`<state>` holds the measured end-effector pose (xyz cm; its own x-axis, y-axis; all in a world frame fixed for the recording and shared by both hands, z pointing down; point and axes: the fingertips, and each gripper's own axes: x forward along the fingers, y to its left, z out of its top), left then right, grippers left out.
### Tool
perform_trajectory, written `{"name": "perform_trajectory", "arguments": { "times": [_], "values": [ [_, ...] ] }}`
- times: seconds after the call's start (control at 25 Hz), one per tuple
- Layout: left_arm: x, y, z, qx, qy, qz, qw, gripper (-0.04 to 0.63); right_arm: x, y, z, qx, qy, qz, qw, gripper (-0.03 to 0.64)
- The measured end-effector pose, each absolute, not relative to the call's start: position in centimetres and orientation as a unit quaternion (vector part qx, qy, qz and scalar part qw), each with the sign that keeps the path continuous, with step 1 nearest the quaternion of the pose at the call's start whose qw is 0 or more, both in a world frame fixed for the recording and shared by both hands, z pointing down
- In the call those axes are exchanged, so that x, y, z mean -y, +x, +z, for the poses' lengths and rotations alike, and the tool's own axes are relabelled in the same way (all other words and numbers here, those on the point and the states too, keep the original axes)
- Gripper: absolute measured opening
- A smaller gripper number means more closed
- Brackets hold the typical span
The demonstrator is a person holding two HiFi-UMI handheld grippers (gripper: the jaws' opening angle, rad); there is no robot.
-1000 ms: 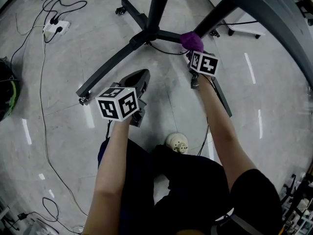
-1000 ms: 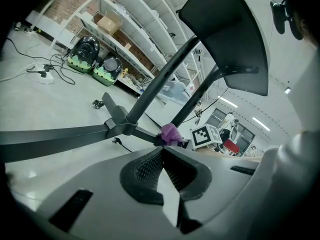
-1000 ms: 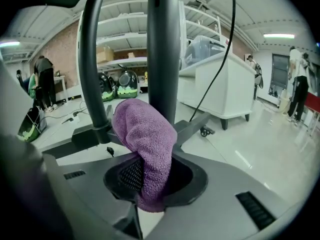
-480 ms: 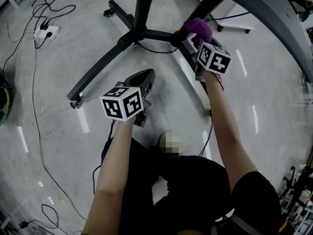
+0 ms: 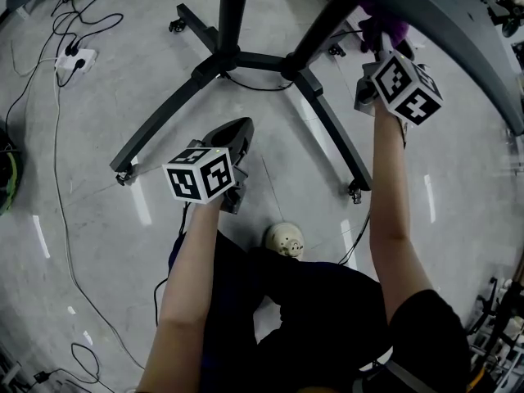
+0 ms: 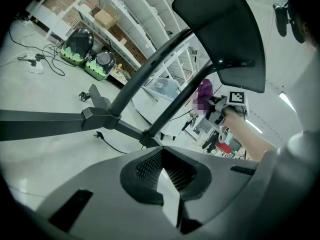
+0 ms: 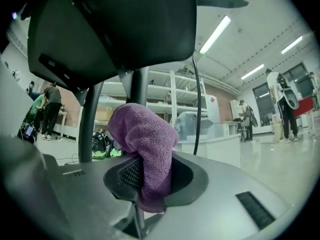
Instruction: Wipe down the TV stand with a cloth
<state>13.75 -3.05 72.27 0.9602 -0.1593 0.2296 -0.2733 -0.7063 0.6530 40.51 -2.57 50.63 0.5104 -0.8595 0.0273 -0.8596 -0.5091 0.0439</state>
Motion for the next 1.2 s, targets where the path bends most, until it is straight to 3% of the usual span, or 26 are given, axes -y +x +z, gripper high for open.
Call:
{"name": "perform_trajectory", "arguments": {
  "times": [0.52,1.2],
  "values": [
    [4.5,12.7,73.5,0.137,0.915,0.088,0.369,0.006,6.4,42.0,50.3,0.489,0.870,0.027,-0.051,0.089],
    [4.9,11.9,73.2,0.139,0.914,0.079,0.374,0.008,7.2,42.1,58.4,0.478,0.872,0.108,-0.014,0.089]
  ]
}}
